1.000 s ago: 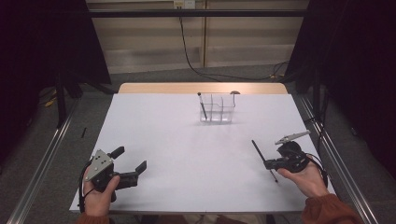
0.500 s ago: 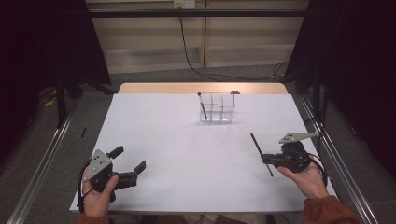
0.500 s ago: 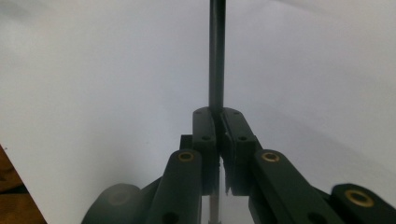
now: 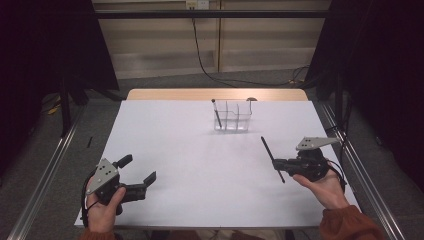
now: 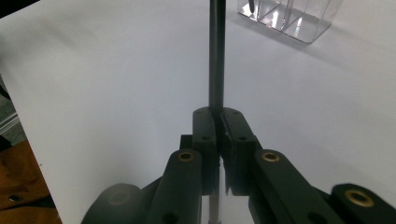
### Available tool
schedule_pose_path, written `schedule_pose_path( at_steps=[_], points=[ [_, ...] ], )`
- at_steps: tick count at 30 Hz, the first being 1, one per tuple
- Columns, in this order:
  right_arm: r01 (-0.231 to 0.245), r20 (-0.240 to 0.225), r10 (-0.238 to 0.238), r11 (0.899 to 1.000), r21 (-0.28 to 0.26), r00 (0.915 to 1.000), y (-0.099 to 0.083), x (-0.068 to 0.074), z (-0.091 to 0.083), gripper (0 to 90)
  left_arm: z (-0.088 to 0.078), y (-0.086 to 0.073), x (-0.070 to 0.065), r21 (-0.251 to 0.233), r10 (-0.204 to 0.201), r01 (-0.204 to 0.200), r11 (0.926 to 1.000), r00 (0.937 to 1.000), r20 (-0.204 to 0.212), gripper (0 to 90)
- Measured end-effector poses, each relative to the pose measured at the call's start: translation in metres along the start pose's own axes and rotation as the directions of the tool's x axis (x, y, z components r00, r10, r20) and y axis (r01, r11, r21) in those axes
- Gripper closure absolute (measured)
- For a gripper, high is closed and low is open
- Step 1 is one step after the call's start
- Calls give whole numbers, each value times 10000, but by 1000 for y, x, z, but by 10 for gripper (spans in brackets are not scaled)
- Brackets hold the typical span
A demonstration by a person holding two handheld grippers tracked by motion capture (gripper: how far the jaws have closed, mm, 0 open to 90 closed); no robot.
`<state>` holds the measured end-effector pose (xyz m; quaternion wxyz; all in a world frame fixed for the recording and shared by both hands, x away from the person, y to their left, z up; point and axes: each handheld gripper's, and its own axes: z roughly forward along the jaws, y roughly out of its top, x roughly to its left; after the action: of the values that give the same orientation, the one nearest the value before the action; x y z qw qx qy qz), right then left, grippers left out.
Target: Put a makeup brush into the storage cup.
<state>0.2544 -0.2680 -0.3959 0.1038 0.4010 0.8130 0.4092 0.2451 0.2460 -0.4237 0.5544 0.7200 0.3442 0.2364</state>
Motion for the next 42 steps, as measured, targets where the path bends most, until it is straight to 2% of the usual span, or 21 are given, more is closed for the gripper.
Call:
schedule_pose_path(
  at_steps=[9, 16, 23, 26, 27, 32, 33, 37, 42],
  points=[
    [486, -626, -512, 9979, -417, 9967, 12, 9, 5, 845, -2, 8, -2, -229, 156, -152, 9996, 9997, 172, 28],
    [1099, -1281, -1169, 9921, -605, 9848, 20, 20, 14, 845, 1, 11, -9, -148, 427, -419, 9990, 9974, 587, 27],
    [1719, -1553, -1719, 9850, -139, 9728, 34, 33, 23, 845, 7, 16, -13, -75, 524, -520, 9986, 9959, 739, 26],
    [1883, -1707, -1867, 9821, -67, 9675, 38, 35, 27, 845, 9, 18, -16, -3, 635, -638, 9980, 9934, 960, 24],
    [2006, -1826, -1964, 9797, 43, 9634, 39, 36, 30, 845, 10, 18, -16, 9, 622, -626, 9980, 9929, 1012, 24],
    [2247, -1963, -2098, 9728, 568, 9578, 43, 39, 39, 845, 17, 20, -20, 160, 648, -678, 9976, 9873, 1449, 23],
    [2340, -2049, -2167, 9701, 640, 9545, 44, 40, 40, 845, 18, 20, -21, 176, 649, -681, 9975, 9875, 1438, 23],
    [2578, -2218, -2413, 9650, 486, 9448, 47, 45, 40, 845, 20, 21, -22, 328, 722, -783, 9964, 9850, 1570, 23],
    [3048, -2316, -2793, 9489, 823, 9319, 53, 55, 43, 845, 21, 25, -26, 332, 854, -929, 9951, 9798, 1807, 23]
  ],
)
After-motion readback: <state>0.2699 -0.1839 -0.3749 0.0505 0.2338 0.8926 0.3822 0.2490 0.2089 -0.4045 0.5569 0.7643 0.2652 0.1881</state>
